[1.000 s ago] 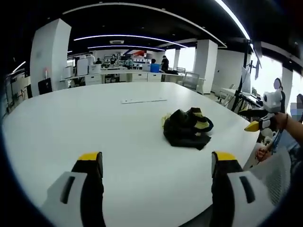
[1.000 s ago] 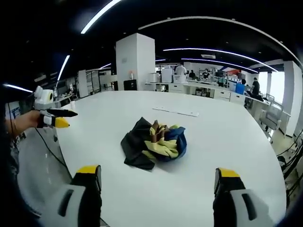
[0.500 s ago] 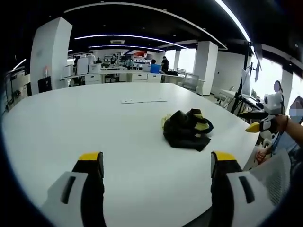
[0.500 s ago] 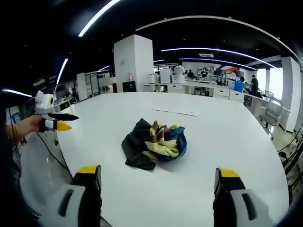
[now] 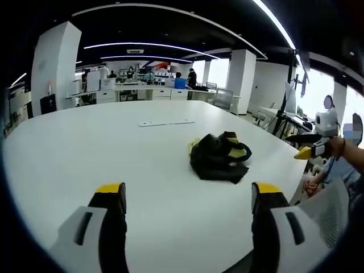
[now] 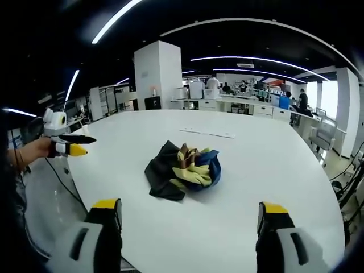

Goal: Fold the garment on the visible template until the final outline fits inside the template.

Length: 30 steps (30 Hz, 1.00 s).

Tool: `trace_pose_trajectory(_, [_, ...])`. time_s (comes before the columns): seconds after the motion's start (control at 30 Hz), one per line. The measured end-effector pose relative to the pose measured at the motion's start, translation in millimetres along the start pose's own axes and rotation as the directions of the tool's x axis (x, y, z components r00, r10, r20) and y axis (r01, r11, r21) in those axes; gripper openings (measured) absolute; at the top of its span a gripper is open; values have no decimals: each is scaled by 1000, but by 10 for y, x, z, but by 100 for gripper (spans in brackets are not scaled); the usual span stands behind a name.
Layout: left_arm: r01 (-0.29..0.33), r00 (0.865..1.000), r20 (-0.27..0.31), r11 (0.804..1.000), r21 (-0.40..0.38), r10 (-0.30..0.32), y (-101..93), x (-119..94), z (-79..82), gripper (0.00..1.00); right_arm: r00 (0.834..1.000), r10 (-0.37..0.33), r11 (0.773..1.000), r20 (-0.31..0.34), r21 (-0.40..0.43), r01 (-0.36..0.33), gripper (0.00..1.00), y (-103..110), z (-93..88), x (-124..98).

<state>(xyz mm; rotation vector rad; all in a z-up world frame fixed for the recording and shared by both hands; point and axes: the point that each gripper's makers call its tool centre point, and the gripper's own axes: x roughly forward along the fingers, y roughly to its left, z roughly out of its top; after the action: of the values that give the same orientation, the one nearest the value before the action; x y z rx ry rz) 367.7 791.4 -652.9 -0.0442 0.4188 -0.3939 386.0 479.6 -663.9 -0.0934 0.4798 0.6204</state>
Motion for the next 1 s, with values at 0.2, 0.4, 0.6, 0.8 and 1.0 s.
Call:
trace_pose_trajectory(0.2, [18, 1000, -9, 1000, 4, -17, -75, 25, 2, 87, 1000, -2, 1000, -3, -6, 2, 100, -45, 19, -45])
trace_pose_trajectory(0.4, [25, 1000, 6, 1000, 10, -25, -145, 93, 117, 83, 999, 19, 999, 29, -50, -17, 100, -45, 138, -51])
trace_pose_trajectory(0.6, [50, 999, 4, 999, 13, -50, -202, 242, 215, 77, 997, 54, 996, 56, -69, -50, 100, -81, 267, 60])
trace_pose_trajectory(0.8, [66, 998, 20, 998, 21, -66, -206, 450, 307, 70, 989, 131, 989, 62, -80, -126, 73, -134, 383, 227])
trace_pose_trajectory(1.0, [76, 997, -7, 997, 0, -76, -166, 740, 227, 61, 980, 191, 980, 53, -73, -187, 64, -215, 445, 489])
